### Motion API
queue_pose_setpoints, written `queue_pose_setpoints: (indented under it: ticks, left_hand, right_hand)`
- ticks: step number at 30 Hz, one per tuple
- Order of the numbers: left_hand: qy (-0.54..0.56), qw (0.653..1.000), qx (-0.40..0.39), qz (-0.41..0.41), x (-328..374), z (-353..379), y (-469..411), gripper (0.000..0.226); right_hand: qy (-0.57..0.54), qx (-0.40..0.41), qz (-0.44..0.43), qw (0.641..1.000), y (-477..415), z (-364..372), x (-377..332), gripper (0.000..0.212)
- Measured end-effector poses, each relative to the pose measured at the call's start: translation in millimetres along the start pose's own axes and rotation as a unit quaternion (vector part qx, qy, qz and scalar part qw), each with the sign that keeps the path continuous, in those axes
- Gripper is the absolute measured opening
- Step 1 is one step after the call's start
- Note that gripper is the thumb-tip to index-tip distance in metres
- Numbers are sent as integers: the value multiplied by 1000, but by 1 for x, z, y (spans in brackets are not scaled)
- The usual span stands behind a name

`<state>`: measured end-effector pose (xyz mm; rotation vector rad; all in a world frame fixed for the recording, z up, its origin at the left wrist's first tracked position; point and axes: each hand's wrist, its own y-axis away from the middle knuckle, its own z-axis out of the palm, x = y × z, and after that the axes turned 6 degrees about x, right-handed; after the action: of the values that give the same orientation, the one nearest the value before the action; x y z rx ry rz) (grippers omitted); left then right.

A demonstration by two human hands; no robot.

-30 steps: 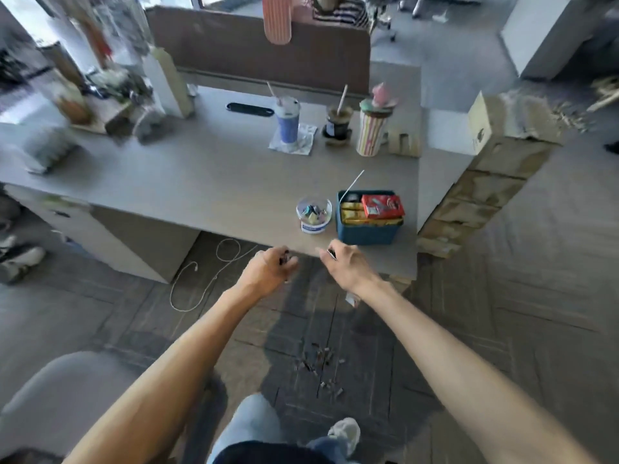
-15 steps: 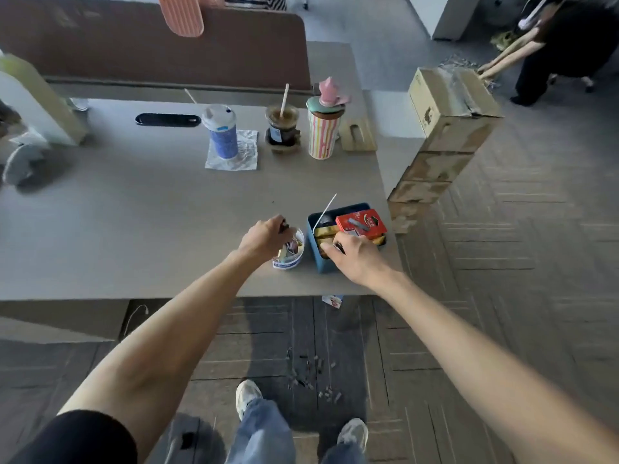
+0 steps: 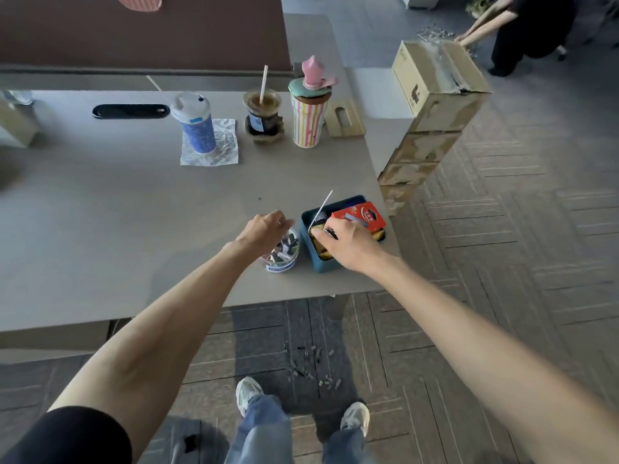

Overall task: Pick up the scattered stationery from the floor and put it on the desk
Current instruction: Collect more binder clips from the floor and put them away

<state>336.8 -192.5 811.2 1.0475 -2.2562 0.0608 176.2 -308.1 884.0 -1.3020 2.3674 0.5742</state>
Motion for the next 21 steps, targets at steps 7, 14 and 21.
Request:
queue_pose_setpoints:
  ticks: [7, 14, 21]
  left_hand:
    - [64, 997, 29, 27, 0, 2, 7, 17]
    - [125, 988, 95, -12, -11, -2, 28, 14]
    - [100, 986, 124, -53, -56, -13, 67, 15]
  right_hand:
    - [-6, 13, -2, 1000, -4, -1, -6, 41]
    - [-3, -8, -11, 1000, -12, 8, -9, 42]
    - [72, -100, -28, 992, -48, 39, -48, 42]
